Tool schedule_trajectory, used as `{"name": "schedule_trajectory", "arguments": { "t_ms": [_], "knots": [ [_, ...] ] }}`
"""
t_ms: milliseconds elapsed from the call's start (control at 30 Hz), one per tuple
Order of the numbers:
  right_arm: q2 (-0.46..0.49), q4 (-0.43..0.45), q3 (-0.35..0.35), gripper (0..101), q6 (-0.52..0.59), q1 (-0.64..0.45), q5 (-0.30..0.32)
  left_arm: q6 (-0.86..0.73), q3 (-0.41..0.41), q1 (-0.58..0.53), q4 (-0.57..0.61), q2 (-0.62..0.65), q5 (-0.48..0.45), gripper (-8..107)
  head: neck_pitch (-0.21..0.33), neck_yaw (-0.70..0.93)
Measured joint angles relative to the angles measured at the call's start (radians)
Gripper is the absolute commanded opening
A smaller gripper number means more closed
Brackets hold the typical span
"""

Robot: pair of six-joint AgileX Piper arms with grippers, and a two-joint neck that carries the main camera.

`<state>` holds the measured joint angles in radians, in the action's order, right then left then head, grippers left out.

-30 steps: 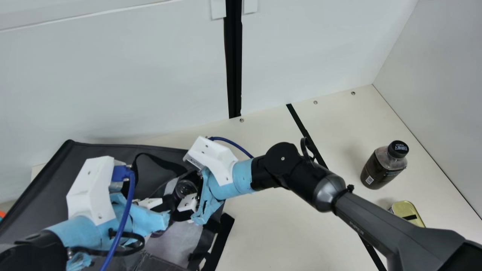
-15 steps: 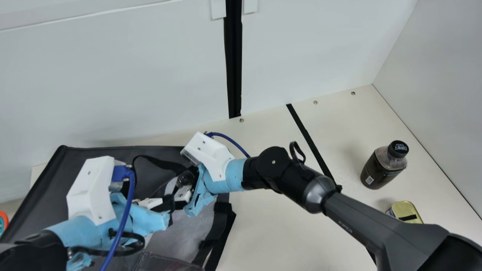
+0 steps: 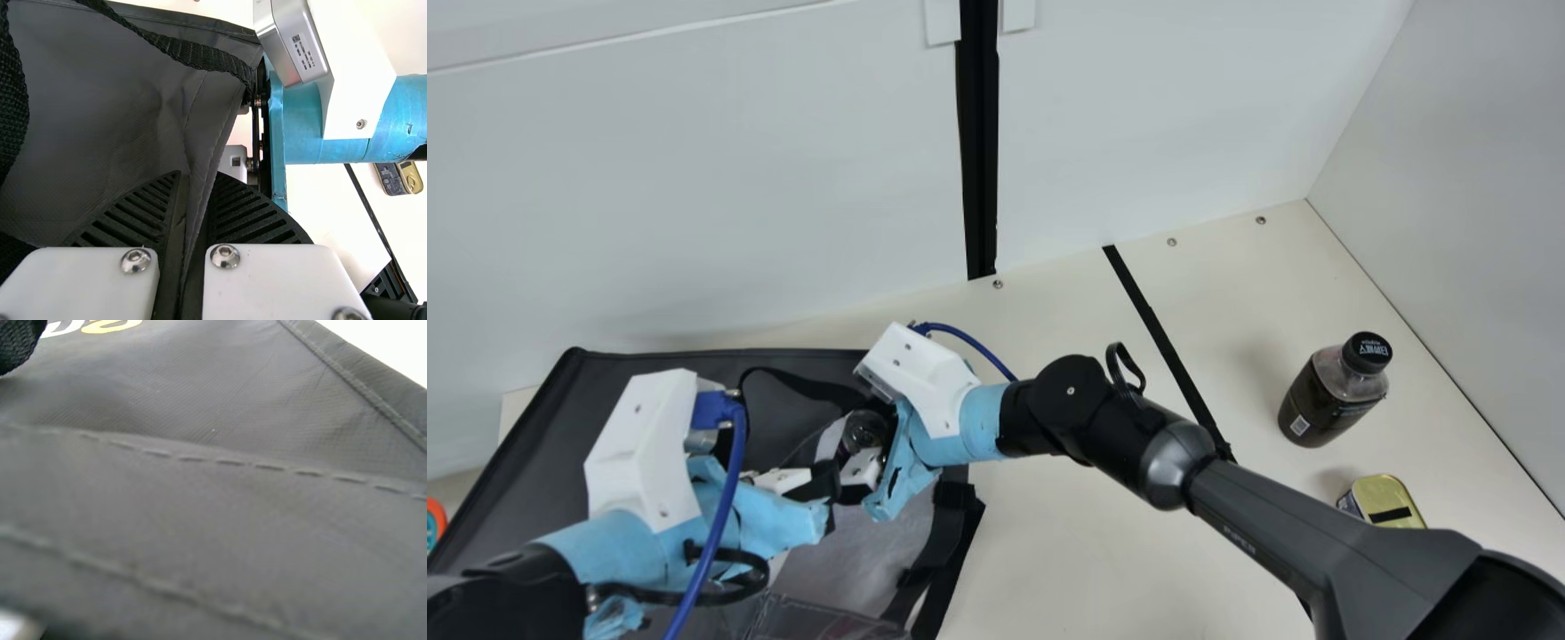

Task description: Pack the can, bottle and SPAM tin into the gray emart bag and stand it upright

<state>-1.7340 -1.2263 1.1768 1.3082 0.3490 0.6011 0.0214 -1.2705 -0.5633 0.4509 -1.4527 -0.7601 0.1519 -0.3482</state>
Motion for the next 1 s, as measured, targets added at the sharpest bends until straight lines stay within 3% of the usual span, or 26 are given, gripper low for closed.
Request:
{"name": "schedule_trajectory", "arguments": {
  "t_ms": [633,1000],
  "knots": [
    [0.002,0.036,0.000,94,-0.008,-0.033,0.057,0.000,0.000,0.000,0.000,0.000,0.000,-8,0.000,0.000],
    [0.035,0.071,0.000,95,-0.004,-0.088,0.109,0.000,0.000,0.000,0.000,0.000,0.000,-8,-0.002,0.000]
  ]
}}
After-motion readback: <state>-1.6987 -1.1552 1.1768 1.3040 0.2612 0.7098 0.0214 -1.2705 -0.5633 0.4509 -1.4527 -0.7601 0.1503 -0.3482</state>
